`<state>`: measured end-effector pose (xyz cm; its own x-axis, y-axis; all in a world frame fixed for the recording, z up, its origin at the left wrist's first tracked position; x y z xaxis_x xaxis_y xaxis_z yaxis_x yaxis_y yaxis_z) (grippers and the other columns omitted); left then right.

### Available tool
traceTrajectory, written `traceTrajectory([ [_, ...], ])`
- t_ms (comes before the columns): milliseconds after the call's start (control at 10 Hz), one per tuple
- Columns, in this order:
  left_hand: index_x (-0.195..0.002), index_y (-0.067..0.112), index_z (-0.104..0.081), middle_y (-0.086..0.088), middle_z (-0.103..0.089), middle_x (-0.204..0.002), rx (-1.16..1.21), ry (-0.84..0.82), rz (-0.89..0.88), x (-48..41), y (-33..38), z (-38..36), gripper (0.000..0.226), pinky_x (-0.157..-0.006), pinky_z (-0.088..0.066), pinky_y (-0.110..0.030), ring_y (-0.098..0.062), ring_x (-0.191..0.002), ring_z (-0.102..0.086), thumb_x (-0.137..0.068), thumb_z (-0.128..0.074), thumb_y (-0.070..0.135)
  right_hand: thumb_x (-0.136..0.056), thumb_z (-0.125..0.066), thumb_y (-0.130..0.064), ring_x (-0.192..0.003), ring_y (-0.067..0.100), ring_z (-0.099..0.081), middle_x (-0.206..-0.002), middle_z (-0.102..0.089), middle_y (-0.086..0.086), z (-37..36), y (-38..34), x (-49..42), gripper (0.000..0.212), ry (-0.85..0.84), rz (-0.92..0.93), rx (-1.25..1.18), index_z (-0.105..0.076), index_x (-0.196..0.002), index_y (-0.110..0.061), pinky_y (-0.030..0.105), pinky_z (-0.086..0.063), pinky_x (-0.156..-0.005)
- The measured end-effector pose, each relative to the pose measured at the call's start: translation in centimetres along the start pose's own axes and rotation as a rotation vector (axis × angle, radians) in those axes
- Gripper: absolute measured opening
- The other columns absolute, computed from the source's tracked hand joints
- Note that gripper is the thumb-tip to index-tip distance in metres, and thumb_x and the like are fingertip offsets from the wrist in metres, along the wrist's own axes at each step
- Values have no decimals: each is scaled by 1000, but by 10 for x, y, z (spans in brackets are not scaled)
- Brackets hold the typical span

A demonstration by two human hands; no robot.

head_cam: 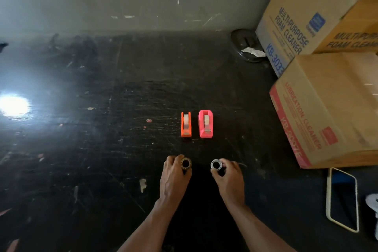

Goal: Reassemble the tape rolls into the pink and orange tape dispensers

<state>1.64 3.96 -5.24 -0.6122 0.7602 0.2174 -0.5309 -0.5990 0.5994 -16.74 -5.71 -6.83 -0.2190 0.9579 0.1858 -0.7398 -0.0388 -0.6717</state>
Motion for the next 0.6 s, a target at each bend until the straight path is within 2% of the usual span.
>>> traceTrajectory([
  [100,-134,25,-58,0,-55,-129,6,2,4,-24,10,-2,40,-90,-51,-25,-15,-119,-55,-95,-66,32,-88,-79,-25,-110,17,-64,-117,-64,-1,-12,-19,-18,37,-10,16,-4,-70,-122,-18,34,-55,-95],
  [200,-130,25,-60,0,-55,-127,13,-1,9,-40,12,-6,36,-90,-53,-28,-16,-118,-55,-95,-66,31,-88,-79,-25,-110,15,-64,-119,-65,-1,-22,-32,-34,39,-24,32,16,-69,-125,-19,28,-54,-93],
  [400,-131,22,-59,-2,-54,-128,-8,3,22,-47,9,-11,37,-90,-53,-28,-17,-117,-54,-95,-65,29,-89,-78,-28,-112,15,-63,-120,-64,0,-34,-37,-44,40,-54,55,31,-68,-126,-18,29,-55,-94],
  [500,-141,21,-52,-3,-52,-134,-1,-5,23,-45,12,-8,50,-97,-54,-30,-18,-123,-53,-94,-68,29,-88,-79,-27,-116,17,-64,-124,-64,2,-31,-40,-44,47,-64,48,33,-66,-131,-16,31,-55,-96],
  [600,-154,19,-36,-4,-46,-144,32,3,39,-39,12,-7,70,-105,-50,-31,-19,-132,-50,-93,-71,29,-87,-81,-24,-117,16,-63,-129,-62,2,-24,-36,-34,56,-37,9,-10,-61,-138,-15,27,-53,-96],
])
Point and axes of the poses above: each hand's wrist, its own x-axis away from the middle knuckle, its own z-axis out of the back of the hand, y = z × x, the point moved 7 cm from there along -x, towards the middle knuckle
